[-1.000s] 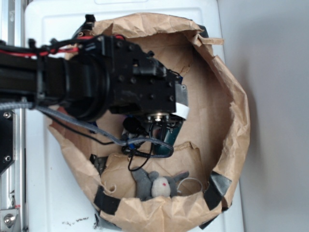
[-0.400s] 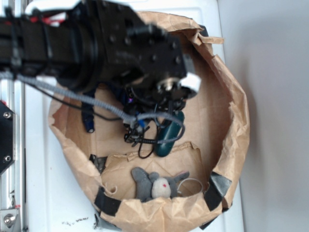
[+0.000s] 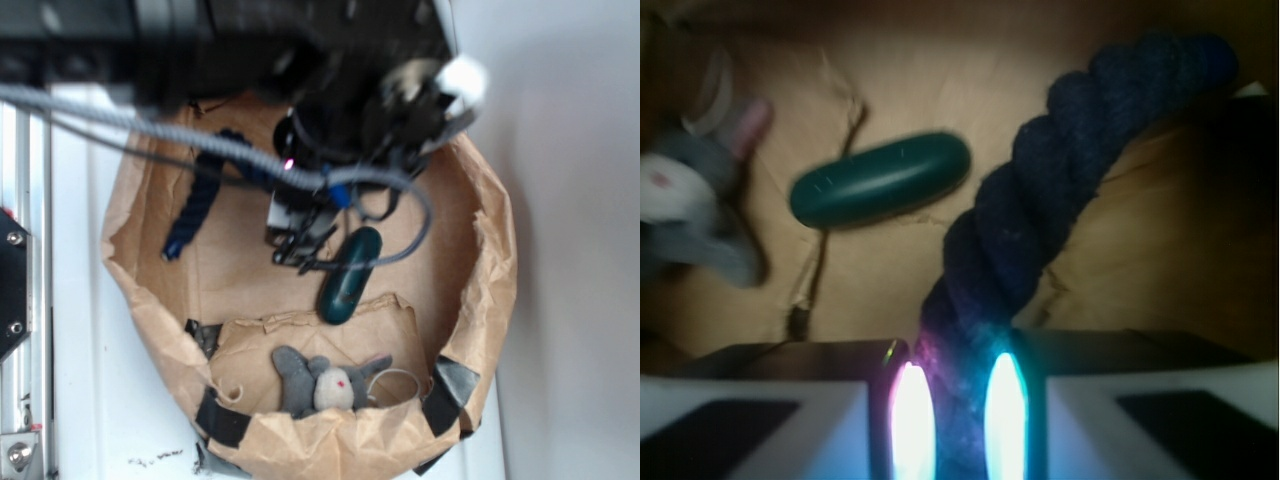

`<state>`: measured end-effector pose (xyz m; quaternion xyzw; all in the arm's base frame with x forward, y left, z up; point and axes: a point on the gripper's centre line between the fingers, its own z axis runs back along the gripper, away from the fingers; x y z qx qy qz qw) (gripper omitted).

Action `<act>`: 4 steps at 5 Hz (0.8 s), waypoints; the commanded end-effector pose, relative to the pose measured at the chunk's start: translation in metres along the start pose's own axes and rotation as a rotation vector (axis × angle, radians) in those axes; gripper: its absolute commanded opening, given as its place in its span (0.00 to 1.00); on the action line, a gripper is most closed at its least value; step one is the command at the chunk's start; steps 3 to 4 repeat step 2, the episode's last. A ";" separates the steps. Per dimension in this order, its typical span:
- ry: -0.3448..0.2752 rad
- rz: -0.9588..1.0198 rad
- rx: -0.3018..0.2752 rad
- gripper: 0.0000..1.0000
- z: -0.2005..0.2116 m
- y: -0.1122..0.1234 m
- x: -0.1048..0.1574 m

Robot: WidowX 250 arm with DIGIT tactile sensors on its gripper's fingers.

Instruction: Grab the blue rope.

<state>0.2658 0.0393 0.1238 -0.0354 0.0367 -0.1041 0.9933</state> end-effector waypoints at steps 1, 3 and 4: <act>-0.187 0.085 0.070 0.00 0.033 0.012 0.006; -0.264 0.098 0.117 0.00 0.028 0.007 0.004; -0.264 0.098 0.117 0.00 0.028 0.007 0.004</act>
